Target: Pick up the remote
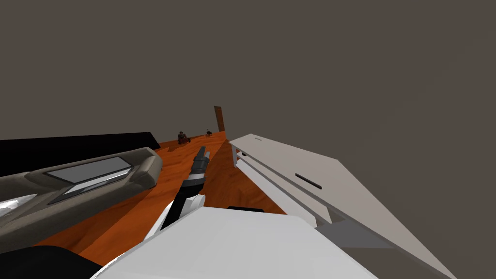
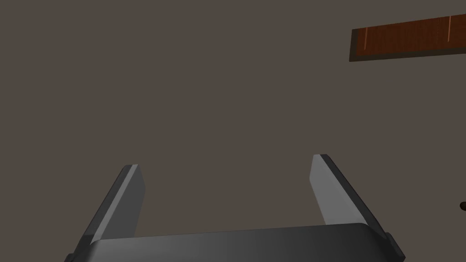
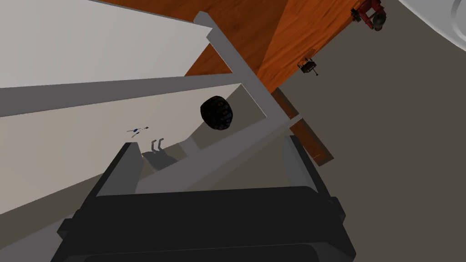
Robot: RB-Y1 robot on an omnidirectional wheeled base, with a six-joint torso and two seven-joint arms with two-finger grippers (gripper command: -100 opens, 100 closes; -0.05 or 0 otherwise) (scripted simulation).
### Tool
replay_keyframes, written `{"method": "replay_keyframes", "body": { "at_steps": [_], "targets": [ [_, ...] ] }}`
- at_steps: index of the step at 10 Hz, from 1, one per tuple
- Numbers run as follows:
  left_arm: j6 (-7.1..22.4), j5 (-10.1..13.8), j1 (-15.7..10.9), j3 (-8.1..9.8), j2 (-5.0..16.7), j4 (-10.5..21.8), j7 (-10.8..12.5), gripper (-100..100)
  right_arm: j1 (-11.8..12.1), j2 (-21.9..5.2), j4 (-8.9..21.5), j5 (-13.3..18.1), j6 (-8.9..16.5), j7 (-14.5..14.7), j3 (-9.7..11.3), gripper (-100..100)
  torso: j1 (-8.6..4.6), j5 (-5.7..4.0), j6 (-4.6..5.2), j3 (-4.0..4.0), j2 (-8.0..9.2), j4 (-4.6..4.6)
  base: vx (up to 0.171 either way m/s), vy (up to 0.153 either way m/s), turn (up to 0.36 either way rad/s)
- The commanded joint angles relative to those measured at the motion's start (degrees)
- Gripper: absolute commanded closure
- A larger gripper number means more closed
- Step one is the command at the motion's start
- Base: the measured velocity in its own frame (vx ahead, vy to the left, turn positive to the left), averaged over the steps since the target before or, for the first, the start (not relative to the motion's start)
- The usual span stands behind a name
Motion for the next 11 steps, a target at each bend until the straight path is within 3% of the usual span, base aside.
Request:
{"method": "replay_keyframes", "body": {
  "at_steps": [1, 2, 5, 6, 8, 11],
  "targets": [
    [0.00, 0.00, 0.00, 0.00, 0.00, 0.00, 0.00, 0, 0.46, -1.81, 0.39, 0.00, -0.30, 0.01, -0.09, -100, 0.00, 0.00, 0.00, 0.00, 0.00, 0.00, 0.015, 0.017, -0.034],
    [0.00, 0.00, 0.00, 0.00, 0.00, 0.00, 0.00, 0, 1.01, -4.22, 2.89, 0.99, -0.29, 0.11, 1.51, -100, -0.05, -0.01, 0.01, 0.06, 0.10, 0.02, 0.034, 0.036, 0.196],
    [0.00, 0.00, -0.01, -0.01, 0.00, 0.00, 0.00, 0, 1.47, -8.65, 5.55, 1.98, -0.22, 0.15, 3.14, -100, 0.01, -0.01, -0.05, -0.01, -0.02, 0.00, 0.052, 0.042, 0.134],
    [0.00, 0.00, 0.00, 0.00, 0.00, 0.00, 0.00, 0, 1.84, -10.13, 8.10, 2.94, -0.12, 0.14, 4.78, -100, 0.01, -0.01, 0.01, 0.00, -0.01, 0.00, 0.065, 0.056, 0.145],
    [0.00, 0.00, 0.00, 0.00, 0.00, 0.00, 0.00, 0, 1.84, -11.98, 8.10, 2.94, -0.12, 0.14, 4.78, -100, 0.02, 0.00, 0.00, 0.00, 0.00, 0.00, 0.036, 0.024, 0.051],
    [0.00, 0.00, 0.00, 0.00, 0.00, 0.00, 0.00, 0, 2.35, -17.13, 13.04, 4.82, 0.21, -0.07, 8.09, -100, -0.05, -0.02, 0.01, 0.01, 0.01, 0.01, 0.059, 0.021, 0.155]
  ]
}}
